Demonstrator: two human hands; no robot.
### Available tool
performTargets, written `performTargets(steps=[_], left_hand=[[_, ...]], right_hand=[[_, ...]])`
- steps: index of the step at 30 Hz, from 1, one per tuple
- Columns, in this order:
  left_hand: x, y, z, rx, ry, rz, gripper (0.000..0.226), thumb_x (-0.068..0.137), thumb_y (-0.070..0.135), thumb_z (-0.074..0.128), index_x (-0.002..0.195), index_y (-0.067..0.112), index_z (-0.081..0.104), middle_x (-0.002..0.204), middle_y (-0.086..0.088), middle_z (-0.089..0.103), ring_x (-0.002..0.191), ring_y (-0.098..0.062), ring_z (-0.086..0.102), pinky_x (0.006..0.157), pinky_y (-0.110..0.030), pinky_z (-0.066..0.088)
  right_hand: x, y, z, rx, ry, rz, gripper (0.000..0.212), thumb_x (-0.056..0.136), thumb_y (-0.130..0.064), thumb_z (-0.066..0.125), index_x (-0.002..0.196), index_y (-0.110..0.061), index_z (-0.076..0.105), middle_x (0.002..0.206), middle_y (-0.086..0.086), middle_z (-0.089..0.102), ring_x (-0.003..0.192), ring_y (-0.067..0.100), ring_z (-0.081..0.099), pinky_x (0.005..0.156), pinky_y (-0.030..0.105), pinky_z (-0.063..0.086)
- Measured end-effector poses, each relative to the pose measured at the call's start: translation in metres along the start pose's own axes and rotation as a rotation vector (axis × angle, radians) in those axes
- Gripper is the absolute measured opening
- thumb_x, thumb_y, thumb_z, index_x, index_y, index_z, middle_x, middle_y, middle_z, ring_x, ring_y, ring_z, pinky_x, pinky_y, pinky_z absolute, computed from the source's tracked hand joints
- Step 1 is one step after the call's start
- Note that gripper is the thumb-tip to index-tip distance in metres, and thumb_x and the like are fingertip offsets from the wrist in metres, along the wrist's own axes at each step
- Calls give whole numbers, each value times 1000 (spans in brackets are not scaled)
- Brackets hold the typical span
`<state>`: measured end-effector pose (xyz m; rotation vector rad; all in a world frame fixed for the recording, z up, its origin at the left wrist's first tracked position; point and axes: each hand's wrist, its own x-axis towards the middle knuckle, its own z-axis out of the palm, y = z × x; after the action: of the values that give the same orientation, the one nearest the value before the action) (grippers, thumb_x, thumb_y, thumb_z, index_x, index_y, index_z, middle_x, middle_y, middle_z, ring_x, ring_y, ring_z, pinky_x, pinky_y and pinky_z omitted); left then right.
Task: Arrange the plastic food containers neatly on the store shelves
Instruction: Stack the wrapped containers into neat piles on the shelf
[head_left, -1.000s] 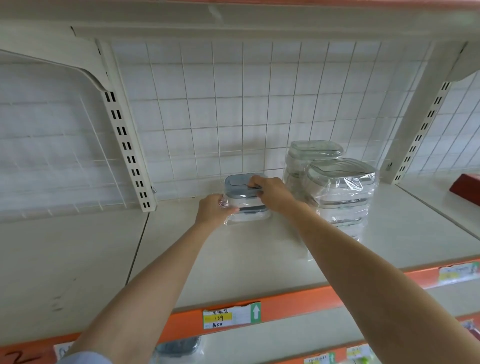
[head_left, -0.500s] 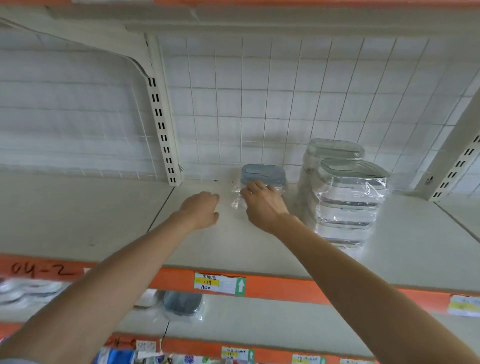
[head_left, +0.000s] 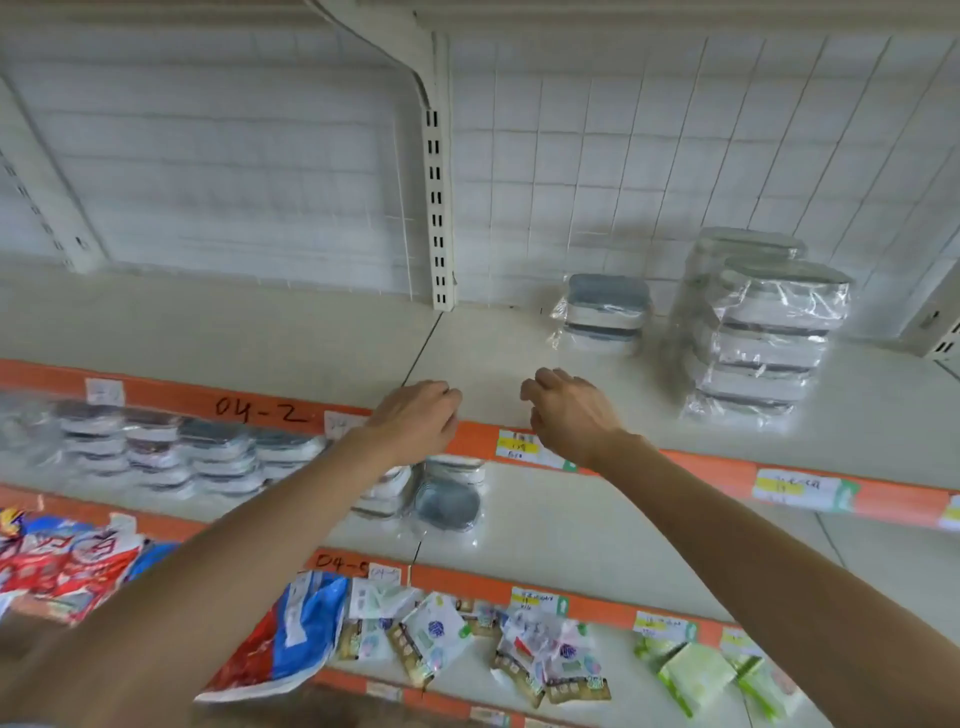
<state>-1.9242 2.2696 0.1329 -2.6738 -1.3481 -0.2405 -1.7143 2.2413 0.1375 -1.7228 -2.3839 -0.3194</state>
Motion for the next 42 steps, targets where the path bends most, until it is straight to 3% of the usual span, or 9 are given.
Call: performTargets(steps=[3,5,10,17,24,29,36,38,42], left_hand=[[-48,-11,15,-21,98,48,32,88,17,54,118,6,56,118,-9,51,111,-25,47,90,-35,39],[-80,-13,26,-32,96,24,36,87,16,55,122,7,55,123,-9,49,115,-24,45,91,-35,36],[-129,-8,51,-100,-74,3,37,90,18,50,126,10,51,125,-5,48,112,-21,47,88,-32,42],[-149,-11,91,-139,-236,-87,37,90,19,50,126,9,49,119,-6,52,107,-22,52,89,-35,44],[-129,-14,165,-272,-335,-256,37,91,20,53,124,5,49,123,-10,51,114,-26,49,92,-37,42],[-109,-29,225,-293,-343,-304,40,91,19,52,128,5,46,125,-10,50,116,-25,48,95,-37,41],[-100,-49,273,-279,-305,-325,47,92,21,51,137,7,42,128,-7,49,118,-22,46,98,-34,38],[-99,-52,276,-297,-292,-317,50,92,20,50,139,6,40,130,-8,48,120,-21,44,99,-32,38],[-87,-56,278,-280,-277,-304,44,91,18,53,131,2,42,127,-9,48,118,-21,45,98,-29,38]], right_hand=[[-27,-48,1,37,94,-67,23,71,1,62,93,-3,64,94,13,60,90,32,58,68,36,45],[-45,-74,9,49,145,-122,26,57,6,69,81,-1,65,82,14,61,77,32,61,60,34,49],[-78,-112,45,46,-156,-77,40,87,-11,48,126,-12,53,124,6,52,117,25,44,91,33,36],[-88,-129,97,176,-403,56,50,94,-28,50,140,-13,37,137,5,44,127,23,38,102,36,35],[-60,-122,183,313,-488,141,61,91,-32,55,142,-8,30,143,9,38,129,25,35,106,36,35],[-24,-101,249,306,-433,157,69,89,-40,59,140,-5,28,147,10,29,132,27,29,106,37,34],[32,-89,303,247,-416,187,95,85,-52,59,150,-10,3,158,12,-1,145,27,-1,117,41,8],[39,-90,308,249,-418,221,99,81,-50,63,149,-10,4,155,12,10,144,28,7,116,42,13],[24,-93,308,340,-317,281,88,72,-48,72,138,-9,27,133,8,35,122,26,33,102,37,32]])
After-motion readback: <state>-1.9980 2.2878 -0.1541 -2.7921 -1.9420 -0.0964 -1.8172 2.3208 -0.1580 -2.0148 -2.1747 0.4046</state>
